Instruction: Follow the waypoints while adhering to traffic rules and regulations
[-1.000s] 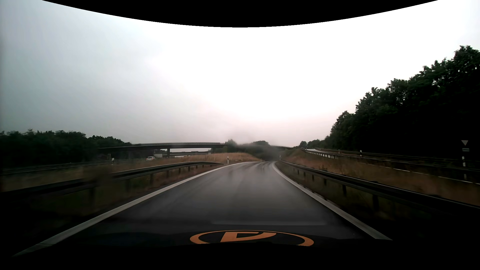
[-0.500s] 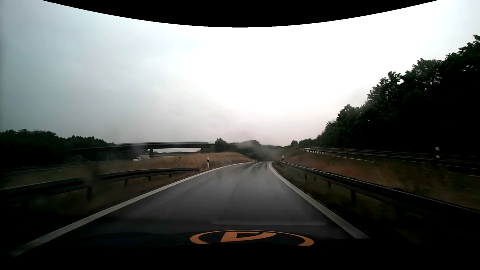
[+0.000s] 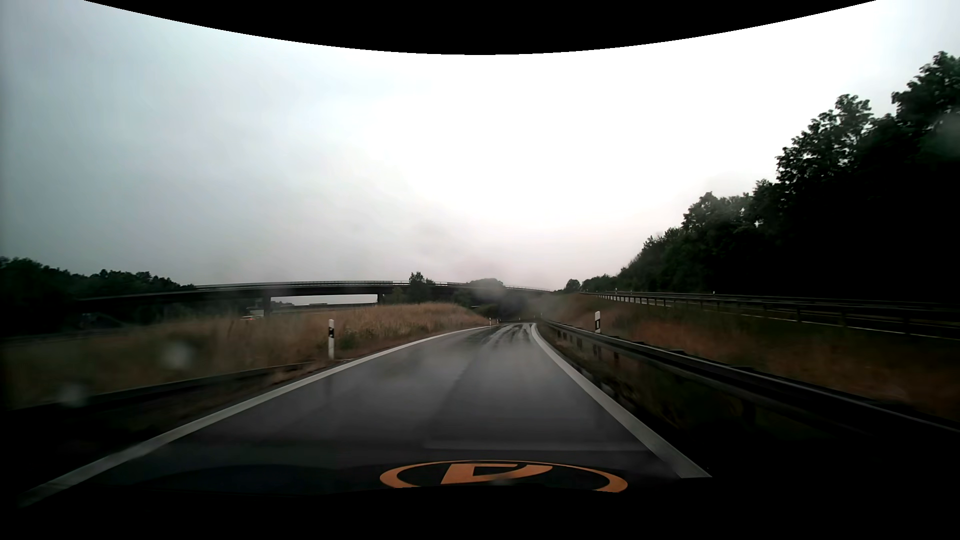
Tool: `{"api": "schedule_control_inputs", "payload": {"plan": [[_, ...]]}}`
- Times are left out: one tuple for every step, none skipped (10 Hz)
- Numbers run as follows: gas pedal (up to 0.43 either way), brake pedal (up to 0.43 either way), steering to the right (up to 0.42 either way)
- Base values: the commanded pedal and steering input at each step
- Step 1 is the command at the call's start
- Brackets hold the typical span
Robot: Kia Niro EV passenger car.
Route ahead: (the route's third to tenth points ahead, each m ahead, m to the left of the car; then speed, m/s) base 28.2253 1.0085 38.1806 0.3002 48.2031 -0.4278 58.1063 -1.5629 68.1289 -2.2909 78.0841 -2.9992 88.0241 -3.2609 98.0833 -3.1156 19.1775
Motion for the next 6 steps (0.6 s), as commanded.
{"api": "schedule_control_inputs", "payload": {"plan": [[0.067, 0.0, 0.019], [0.067, 0.0, 0.018], [0.067, 0.0, 0.017], [0.067, 0.0, 0.017], [0.079, 0.0, 0.013], [0.079, 0.0, 0.01]]}}
